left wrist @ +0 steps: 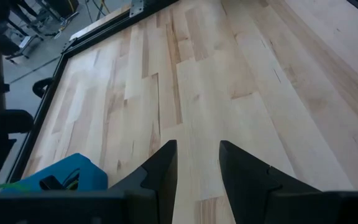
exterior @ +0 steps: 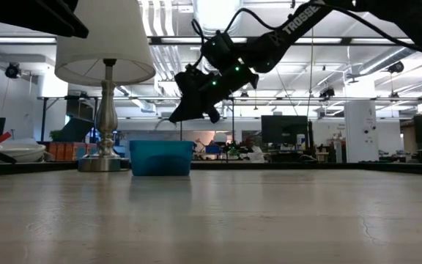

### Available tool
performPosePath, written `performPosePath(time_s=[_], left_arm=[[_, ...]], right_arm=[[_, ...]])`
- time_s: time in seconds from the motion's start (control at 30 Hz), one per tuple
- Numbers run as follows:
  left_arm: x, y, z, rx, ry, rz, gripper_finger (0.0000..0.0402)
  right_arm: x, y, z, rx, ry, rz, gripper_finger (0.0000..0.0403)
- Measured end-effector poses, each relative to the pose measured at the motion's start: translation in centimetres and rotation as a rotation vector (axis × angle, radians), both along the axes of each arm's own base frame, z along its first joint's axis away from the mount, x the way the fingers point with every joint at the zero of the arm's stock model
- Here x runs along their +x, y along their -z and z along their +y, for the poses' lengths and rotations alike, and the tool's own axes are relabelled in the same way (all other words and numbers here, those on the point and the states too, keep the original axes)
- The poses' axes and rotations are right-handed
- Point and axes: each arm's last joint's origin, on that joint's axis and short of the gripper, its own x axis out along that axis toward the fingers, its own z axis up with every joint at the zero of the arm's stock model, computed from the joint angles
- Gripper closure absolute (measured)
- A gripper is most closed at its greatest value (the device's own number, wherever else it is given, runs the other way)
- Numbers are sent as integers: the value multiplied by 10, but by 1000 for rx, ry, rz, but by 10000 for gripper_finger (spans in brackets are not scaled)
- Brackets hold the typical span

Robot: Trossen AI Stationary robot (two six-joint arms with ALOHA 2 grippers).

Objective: Pick and place rubber bands into bin
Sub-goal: Put the green rubber band into the blue bin, then return to Home Position

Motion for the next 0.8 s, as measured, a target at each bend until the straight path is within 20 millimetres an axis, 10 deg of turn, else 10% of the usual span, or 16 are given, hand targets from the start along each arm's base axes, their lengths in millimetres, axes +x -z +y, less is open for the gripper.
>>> performPosePath(time_s=[0.33,0.8], left_arm=[[0,0,0,1,0,1,297],[0,0,0,0,0,1,297]], right_arm=[[3,9,3,-15,-96,9,385],[6,6,7,-91,-144,-11,264]])
